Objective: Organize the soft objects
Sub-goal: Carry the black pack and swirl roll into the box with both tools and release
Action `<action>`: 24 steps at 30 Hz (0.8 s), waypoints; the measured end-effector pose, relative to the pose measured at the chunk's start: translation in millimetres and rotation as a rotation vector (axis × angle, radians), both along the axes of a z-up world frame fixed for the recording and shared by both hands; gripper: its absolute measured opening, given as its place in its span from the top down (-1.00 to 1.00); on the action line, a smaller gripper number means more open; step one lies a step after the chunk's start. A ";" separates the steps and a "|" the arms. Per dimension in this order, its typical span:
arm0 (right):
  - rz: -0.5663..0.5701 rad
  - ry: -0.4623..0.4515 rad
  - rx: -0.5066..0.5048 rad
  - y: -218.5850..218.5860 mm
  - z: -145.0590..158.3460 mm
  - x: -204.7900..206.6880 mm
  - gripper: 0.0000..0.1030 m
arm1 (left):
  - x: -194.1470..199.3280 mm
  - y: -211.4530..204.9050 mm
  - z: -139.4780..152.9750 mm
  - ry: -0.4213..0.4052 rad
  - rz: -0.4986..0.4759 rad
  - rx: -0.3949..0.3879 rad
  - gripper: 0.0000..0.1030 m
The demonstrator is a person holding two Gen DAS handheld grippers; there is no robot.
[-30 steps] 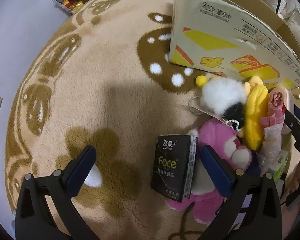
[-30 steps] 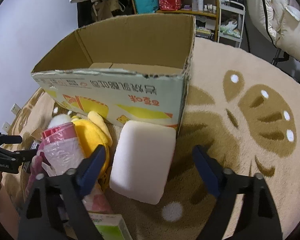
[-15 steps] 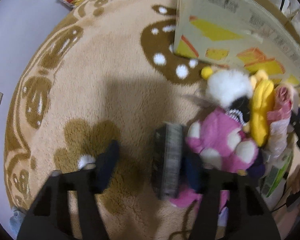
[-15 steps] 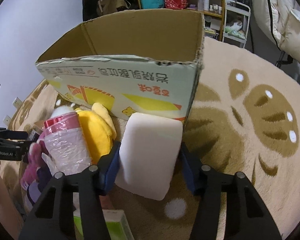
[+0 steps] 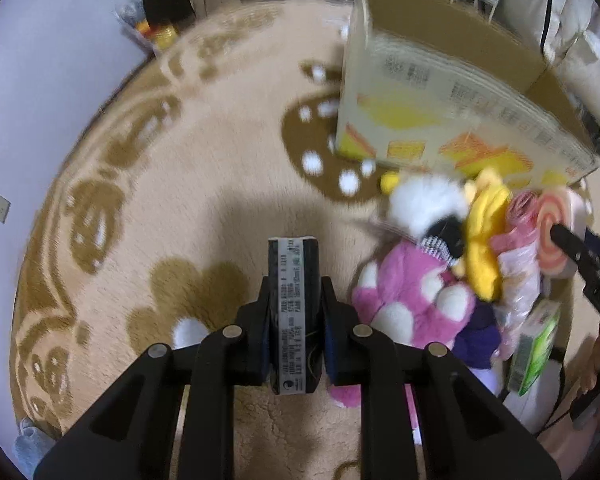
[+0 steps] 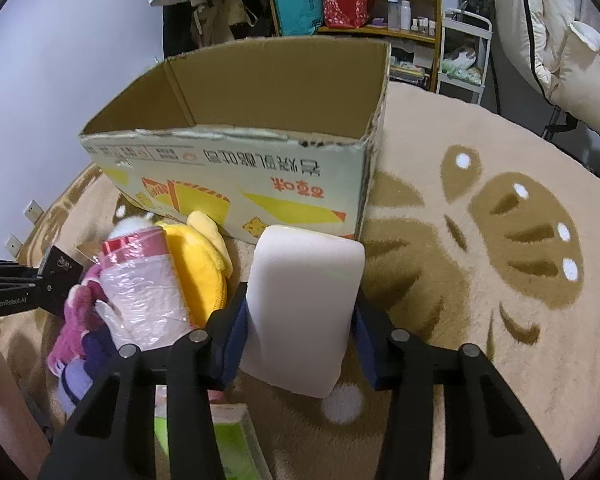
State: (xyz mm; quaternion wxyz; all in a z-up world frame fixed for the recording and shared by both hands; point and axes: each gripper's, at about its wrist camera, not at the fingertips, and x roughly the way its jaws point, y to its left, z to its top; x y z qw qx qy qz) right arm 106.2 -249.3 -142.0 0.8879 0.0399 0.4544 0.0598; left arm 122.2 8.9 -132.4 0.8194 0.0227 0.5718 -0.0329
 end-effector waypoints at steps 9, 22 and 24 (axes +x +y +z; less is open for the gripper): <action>-0.010 -0.115 0.018 -1.0 35.8 -26.5 0.05 | -31.4 9.2 62.1 -0.315 0.044 -0.007 0.64; 0.014 -0.293 0.049 2.4 95.9 -58.8 0.05 | -55.8 -31.5 122.1 -0.556 -0.112 0.093 0.63; 0.017 -0.313 0.044 2.8 102.9 -59.7 0.05 | -54.3 -37.5 127.3 -0.559 -0.128 0.083 0.63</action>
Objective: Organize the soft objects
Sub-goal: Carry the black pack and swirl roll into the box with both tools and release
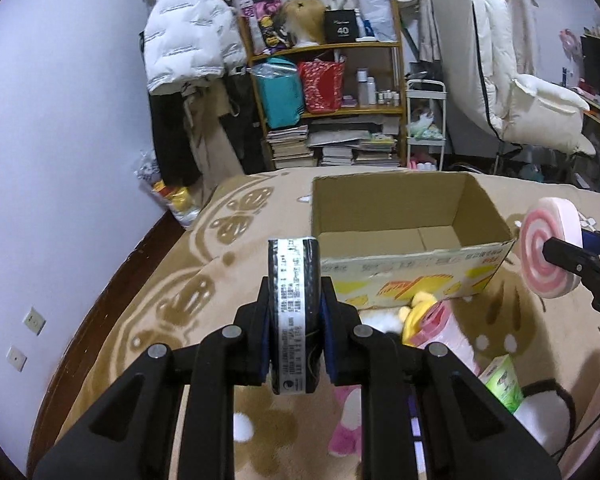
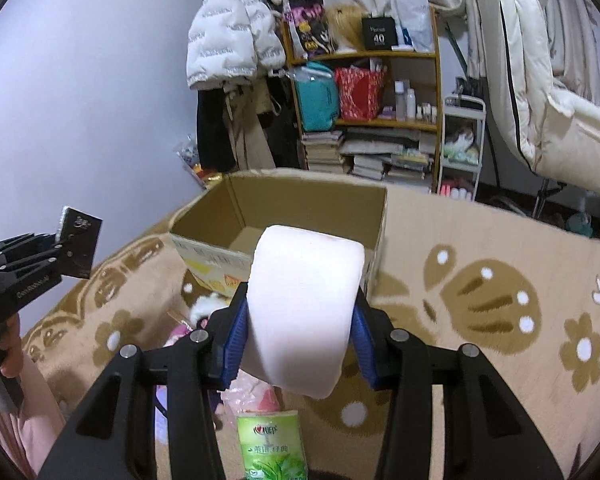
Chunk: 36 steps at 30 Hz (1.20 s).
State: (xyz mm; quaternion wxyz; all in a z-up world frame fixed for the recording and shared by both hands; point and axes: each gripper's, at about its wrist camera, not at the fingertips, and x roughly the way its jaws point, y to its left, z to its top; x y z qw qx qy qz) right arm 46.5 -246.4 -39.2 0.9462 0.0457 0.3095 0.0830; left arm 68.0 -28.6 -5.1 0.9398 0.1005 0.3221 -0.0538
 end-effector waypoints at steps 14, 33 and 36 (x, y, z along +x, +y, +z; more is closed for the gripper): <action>-0.007 -0.040 -0.003 -3.5 17.4 43.2 0.05 | 54.1 -30.9 25.3 -0.038 -0.064 -0.010 0.63; -0.013 -0.007 -0.038 -11.8 -2.1 97.3 0.02 | 128.7 -63.6 -1.1 0.037 -0.097 -0.113 0.62; -0.016 0.013 -0.028 -14.7 -7.7 103.8 0.02 | 132.1 -71.1 -14.1 0.064 -0.109 -0.085 0.61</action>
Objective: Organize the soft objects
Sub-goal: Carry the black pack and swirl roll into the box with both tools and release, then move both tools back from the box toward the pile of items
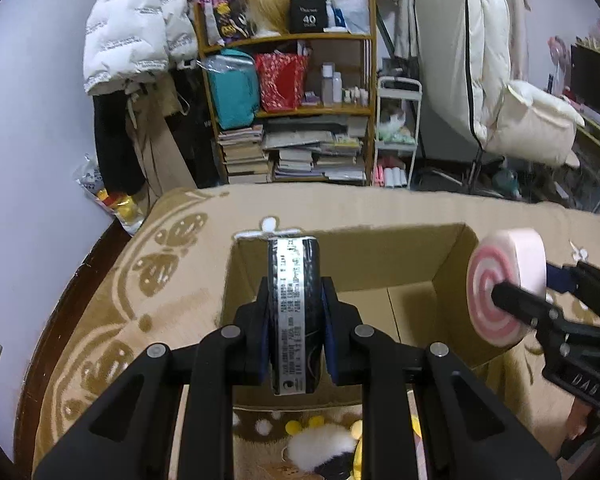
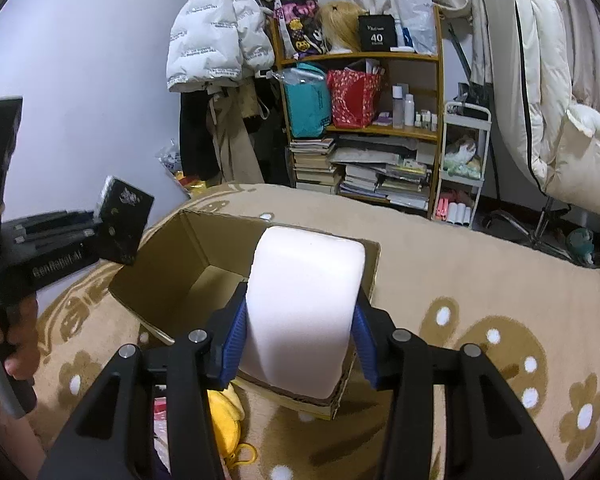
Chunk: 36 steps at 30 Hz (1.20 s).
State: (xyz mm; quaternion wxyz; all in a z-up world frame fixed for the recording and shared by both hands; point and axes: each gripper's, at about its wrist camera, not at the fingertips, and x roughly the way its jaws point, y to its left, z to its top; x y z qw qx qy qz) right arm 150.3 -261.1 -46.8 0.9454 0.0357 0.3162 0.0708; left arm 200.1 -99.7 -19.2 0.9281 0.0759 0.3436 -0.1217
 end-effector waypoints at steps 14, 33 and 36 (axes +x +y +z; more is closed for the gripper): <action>0.001 -0.018 0.040 0.9 -1.2 15.3 -0.03 | 13.6 -2.6 -12.6 0.038 0.013 -0.042 0.47; -0.031 -0.048 0.054 -4.0 19.5 -12.9 -1.00 | -19.7 24.7 22.6 0.007 0.080 -0.046 -0.91; -0.028 -0.041 0.055 -3.3 24.4 -23.9 -1.00 | -31.5 33.0 34.3 0.013 0.092 -0.049 -0.96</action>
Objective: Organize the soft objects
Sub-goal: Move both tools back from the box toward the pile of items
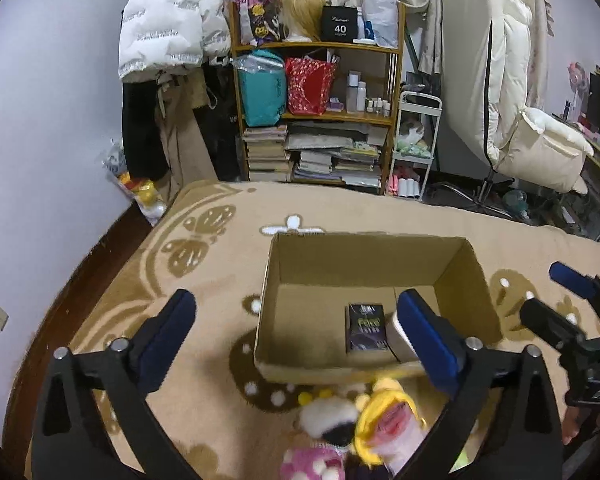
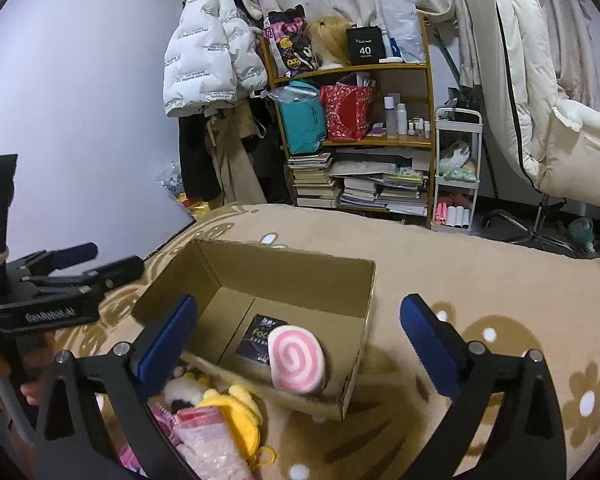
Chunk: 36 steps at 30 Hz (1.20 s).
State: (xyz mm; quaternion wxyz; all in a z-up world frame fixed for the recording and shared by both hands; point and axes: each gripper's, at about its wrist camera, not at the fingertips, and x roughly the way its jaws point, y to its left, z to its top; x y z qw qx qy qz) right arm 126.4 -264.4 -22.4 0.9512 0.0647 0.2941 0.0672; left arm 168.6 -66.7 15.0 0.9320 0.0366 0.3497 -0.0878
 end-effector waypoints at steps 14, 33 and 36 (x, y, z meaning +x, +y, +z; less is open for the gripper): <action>-0.005 0.091 0.036 7.4 1.7 -61.5 -1.00 | -70.7 31.4 11.3 0.110 0.069 0.001 -0.97; 0.014 0.189 0.051 23.2 -32.9 -116.1 -1.00 | -112.7 24.3 -49.3 0.308 0.047 0.021 -0.97; 0.023 0.227 0.061 24.7 -42.0 -112.6 -1.00 | -112.7 23.4 -57.8 0.326 0.046 0.034 -0.97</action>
